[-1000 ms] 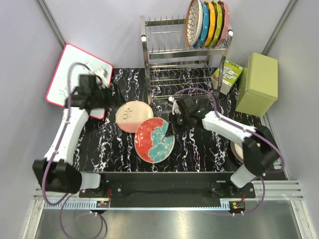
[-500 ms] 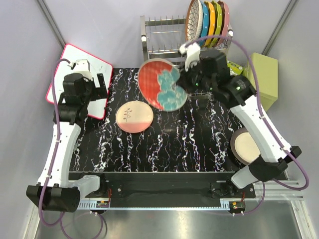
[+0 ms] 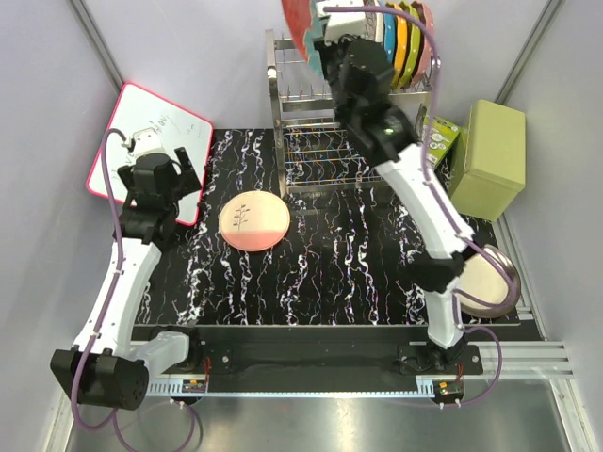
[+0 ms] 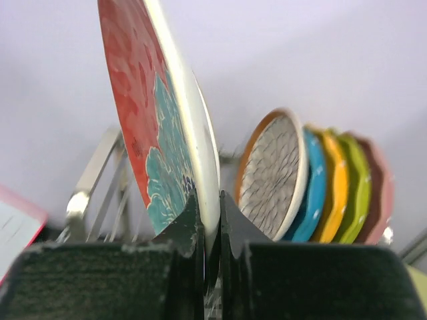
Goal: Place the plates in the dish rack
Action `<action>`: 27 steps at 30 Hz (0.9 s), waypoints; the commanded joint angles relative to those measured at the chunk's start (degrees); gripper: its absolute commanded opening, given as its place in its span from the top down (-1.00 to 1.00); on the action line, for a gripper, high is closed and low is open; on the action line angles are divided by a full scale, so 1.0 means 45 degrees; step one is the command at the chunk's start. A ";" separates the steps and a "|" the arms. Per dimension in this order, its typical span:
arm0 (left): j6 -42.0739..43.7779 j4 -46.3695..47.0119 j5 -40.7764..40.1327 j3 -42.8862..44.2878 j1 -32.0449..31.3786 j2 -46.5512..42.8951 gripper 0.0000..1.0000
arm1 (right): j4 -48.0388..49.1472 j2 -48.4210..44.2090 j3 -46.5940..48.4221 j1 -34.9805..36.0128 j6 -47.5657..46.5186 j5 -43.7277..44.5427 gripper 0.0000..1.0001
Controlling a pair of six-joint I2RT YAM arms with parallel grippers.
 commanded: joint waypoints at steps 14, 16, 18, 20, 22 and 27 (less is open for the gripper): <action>-0.1629 0.1451 -0.2922 -0.2205 -0.0703 -0.0906 -0.98 | 1.1236 0.1679 0.1929 -0.0275 -0.4985 0.4752 1.00; -0.1668 0.1490 -0.2843 -0.2304 -0.0761 -0.0984 -0.98 | 1.0105 0.1383 0.1514 -0.0490 -0.4495 0.4810 1.00; -0.1785 0.1510 -0.2707 -0.2421 -0.0761 -0.0965 -0.98 | 0.8588 0.1186 0.1453 -0.0822 -0.3500 0.4773 1.00; -0.1882 0.1510 -0.2590 -0.2441 -0.0761 -0.0965 -0.98 | 0.7430 0.1109 0.1435 -0.1017 -0.2719 0.4577 1.00; -0.1941 0.1510 -0.2570 -0.2461 -0.0761 -0.0887 -0.98 | 0.6822 0.1011 0.1415 -0.1115 -0.2287 0.4053 1.00; -0.2254 0.1627 -0.2180 -0.2656 -0.0761 -0.0770 -0.98 | 0.6215 0.1361 0.1785 -0.1194 -0.1895 0.4049 1.00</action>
